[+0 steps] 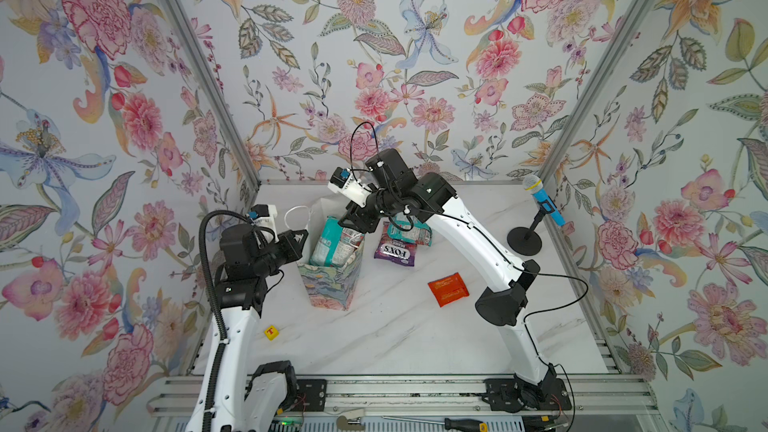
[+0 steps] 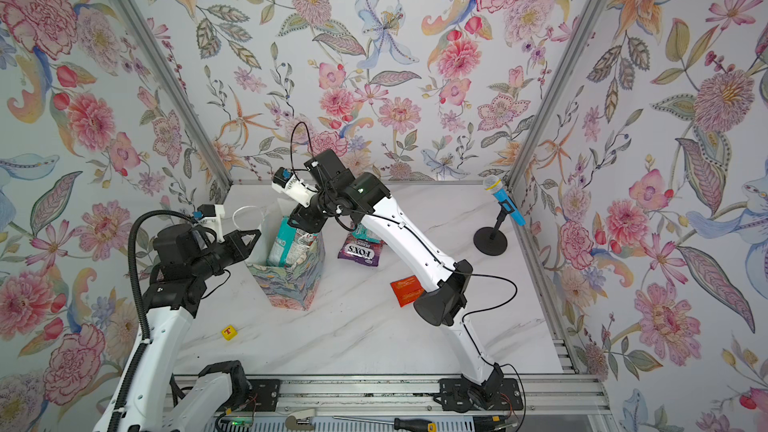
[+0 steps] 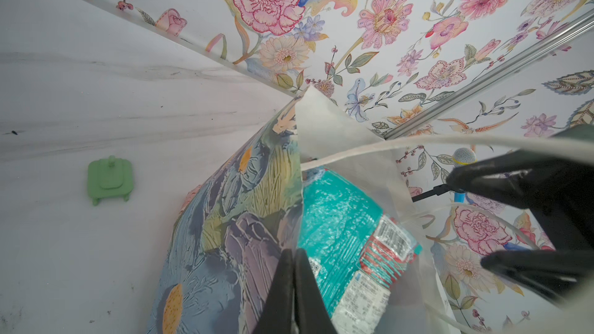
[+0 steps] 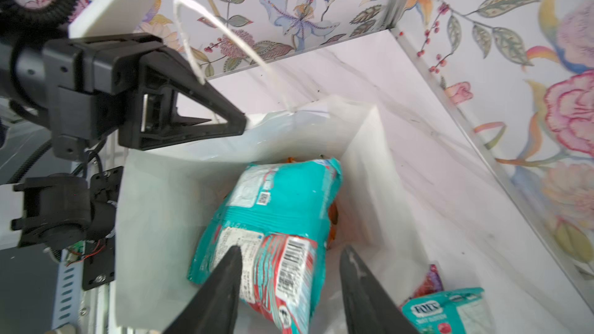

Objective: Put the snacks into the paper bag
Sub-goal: 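Lower the teal packet into the bag and open the right gripper, then move the right gripper back to the second teal packet on the table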

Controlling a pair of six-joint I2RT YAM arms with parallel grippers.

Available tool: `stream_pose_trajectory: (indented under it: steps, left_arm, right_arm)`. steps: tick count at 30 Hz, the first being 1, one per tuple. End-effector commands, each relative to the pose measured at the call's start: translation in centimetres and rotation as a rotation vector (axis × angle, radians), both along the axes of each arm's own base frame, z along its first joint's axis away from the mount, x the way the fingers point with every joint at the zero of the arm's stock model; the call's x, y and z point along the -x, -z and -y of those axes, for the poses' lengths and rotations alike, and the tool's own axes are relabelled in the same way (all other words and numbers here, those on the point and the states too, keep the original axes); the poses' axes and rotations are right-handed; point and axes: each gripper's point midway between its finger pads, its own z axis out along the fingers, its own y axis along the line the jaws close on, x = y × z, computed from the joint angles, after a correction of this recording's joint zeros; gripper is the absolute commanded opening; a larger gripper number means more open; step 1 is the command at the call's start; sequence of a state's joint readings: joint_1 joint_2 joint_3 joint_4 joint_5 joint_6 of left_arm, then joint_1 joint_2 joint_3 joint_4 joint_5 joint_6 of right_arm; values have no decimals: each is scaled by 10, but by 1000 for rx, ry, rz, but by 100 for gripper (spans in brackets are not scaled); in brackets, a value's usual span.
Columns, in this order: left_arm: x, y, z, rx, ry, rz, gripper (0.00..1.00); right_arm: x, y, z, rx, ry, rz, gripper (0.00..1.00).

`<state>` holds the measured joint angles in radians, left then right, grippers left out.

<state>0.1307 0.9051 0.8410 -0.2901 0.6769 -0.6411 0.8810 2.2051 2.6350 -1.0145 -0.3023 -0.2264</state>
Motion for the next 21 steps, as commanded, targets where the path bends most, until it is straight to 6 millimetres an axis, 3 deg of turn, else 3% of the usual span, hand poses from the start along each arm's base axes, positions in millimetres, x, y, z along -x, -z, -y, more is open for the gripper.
stream_pose_trajectory:
  steps: [1,11,17,21]
  left_arm:
    - [-1,-28,5,3,28,85,5]
    - [0,-27,5,-3,31,84,5]
    - [0,-26,5,-7,35,86,5]
    - [0,-24,5,-8,38,80,5]
  right_arm:
    - [-26,-34,13,-106,126,12,55]
    - [-48,-63,41,-175,309,14,59]
    - [-69,-68,81,-266,449,-52,62]
    - [-75,-59,113,-420,509,-132,74]
